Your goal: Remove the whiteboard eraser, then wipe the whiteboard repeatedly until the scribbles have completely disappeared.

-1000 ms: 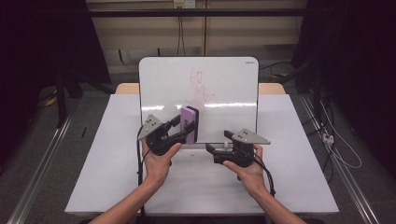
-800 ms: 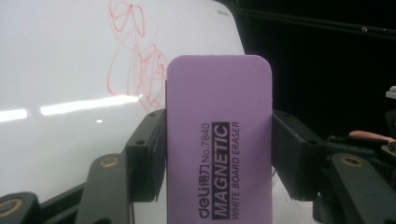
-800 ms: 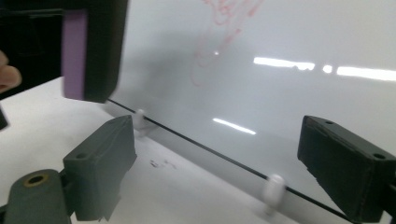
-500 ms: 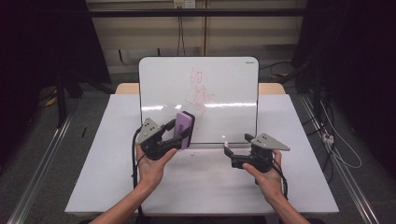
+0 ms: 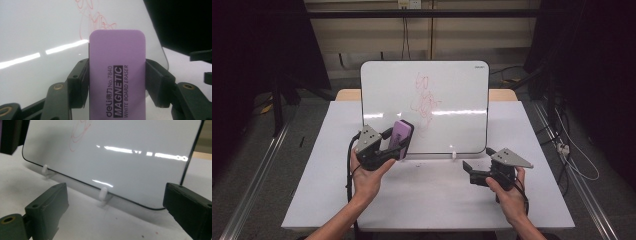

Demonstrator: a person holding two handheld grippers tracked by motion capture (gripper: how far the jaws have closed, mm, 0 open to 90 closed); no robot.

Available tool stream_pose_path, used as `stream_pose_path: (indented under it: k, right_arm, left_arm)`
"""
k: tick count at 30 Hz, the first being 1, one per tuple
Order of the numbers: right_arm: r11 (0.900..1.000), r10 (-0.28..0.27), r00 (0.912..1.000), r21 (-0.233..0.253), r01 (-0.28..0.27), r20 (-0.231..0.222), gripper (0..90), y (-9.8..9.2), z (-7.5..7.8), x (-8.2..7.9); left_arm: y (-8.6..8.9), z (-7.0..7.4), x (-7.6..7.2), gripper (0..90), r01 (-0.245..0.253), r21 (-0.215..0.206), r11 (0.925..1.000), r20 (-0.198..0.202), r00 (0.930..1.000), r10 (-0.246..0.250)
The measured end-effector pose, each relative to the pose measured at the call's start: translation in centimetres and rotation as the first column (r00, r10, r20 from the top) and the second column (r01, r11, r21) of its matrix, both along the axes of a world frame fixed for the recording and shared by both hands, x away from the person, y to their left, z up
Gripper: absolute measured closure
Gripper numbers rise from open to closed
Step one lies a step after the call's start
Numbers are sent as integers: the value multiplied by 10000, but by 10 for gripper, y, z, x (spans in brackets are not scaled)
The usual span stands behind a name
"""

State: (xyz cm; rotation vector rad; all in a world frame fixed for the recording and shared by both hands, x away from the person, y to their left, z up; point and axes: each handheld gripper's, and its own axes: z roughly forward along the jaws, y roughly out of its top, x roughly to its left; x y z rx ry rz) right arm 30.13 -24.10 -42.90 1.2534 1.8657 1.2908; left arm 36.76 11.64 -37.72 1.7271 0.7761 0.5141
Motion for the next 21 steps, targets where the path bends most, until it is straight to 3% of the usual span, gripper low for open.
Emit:
stream_pose_path:
  k: [7, 12, 16, 21]
  right_arm:
    - [9994, -336, 9994, -109, 335, -71, 60, -16, -8, -11]
    - [9978, -660, 9973, 2, 661, -322, 58, -21, -15, -9]
    - [9972, -751, 9969, -12, 750, -236, 58, -23, -14, -8]
    - [9973, -738, 9972, -49, 737, -155, 57, -24, -13, -9]
  left_arm:
    - [4, 7, -1, 412, -260, 688, 9973, 393, 9990, 233]
    - [1, 9, -4, 413, -404, 956, 9946, 630, 9974, 345]
    - [-2, 12, -4, 413, -523, 1522, 9870, 1019, 9941, 369]
    - [2, 14, 2, 412, -682, 1883, 9797, 944, 9942, 510]
